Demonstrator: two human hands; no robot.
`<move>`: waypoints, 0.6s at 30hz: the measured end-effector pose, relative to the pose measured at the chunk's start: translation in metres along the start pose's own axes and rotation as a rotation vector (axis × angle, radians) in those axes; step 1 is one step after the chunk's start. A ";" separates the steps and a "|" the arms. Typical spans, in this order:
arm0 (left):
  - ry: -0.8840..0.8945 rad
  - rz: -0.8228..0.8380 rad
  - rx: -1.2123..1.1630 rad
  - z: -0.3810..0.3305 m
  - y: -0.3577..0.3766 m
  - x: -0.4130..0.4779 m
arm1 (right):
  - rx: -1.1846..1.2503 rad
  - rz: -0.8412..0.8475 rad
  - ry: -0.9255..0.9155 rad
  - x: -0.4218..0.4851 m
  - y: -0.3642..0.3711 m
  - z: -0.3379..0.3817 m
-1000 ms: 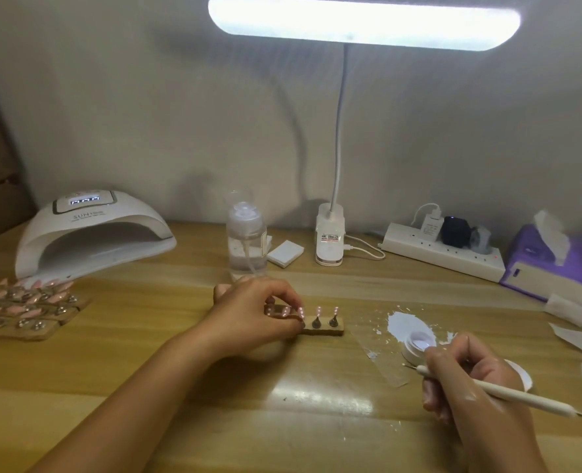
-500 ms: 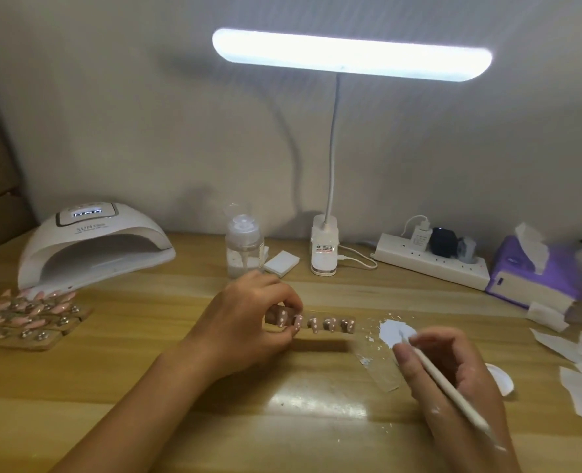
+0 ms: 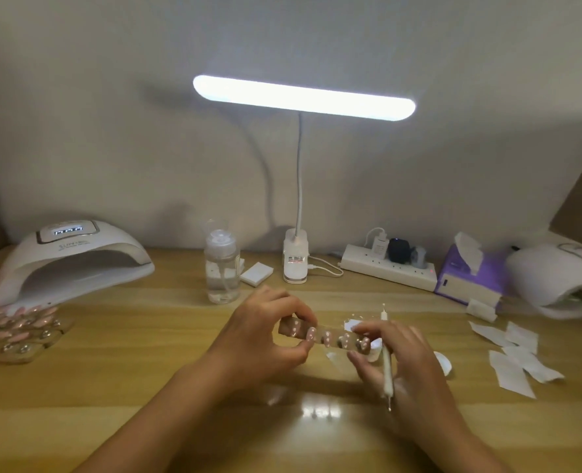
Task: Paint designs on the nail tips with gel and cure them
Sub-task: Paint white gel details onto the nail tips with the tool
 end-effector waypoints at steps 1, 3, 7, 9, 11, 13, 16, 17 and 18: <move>-0.012 0.000 -0.014 0.000 0.002 -0.001 | 0.018 0.001 -0.003 0.000 -0.003 -0.001; -0.030 -0.012 -0.033 0.000 0.006 -0.003 | 0.041 -0.003 -0.008 0.001 -0.010 -0.003; -0.055 -0.074 -0.046 0.001 0.011 -0.008 | 0.039 0.001 -0.046 0.005 -0.022 -0.004; -0.080 -0.109 -0.052 0.004 0.013 -0.011 | 0.023 -0.037 -0.064 0.003 -0.033 -0.008; -0.112 -0.146 -0.055 0.010 0.014 -0.014 | -0.024 -0.066 -0.072 -0.002 -0.048 -0.014; -0.153 -0.163 -0.066 0.015 0.014 -0.017 | -0.095 -0.087 -0.075 -0.011 -0.065 -0.022; -0.209 -0.173 -0.116 0.016 0.015 -0.019 | -0.163 -0.127 -0.047 -0.029 -0.092 -0.039; -0.232 -0.182 -0.146 0.015 0.016 -0.018 | -0.184 -0.132 -0.022 -0.036 -0.099 -0.044; -0.259 -0.185 -0.188 0.012 0.016 -0.017 | -0.203 -0.137 0.011 -0.043 -0.105 -0.050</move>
Point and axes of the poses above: each hand's wrist, its own x-axis towards the middle knuckle, its own y-axis out of the palm, z = x × y, the point moved 4 cm from there along x, towards the middle knuckle, and after that the axes turned 10 degrees about -y, right-handed, at the moved point
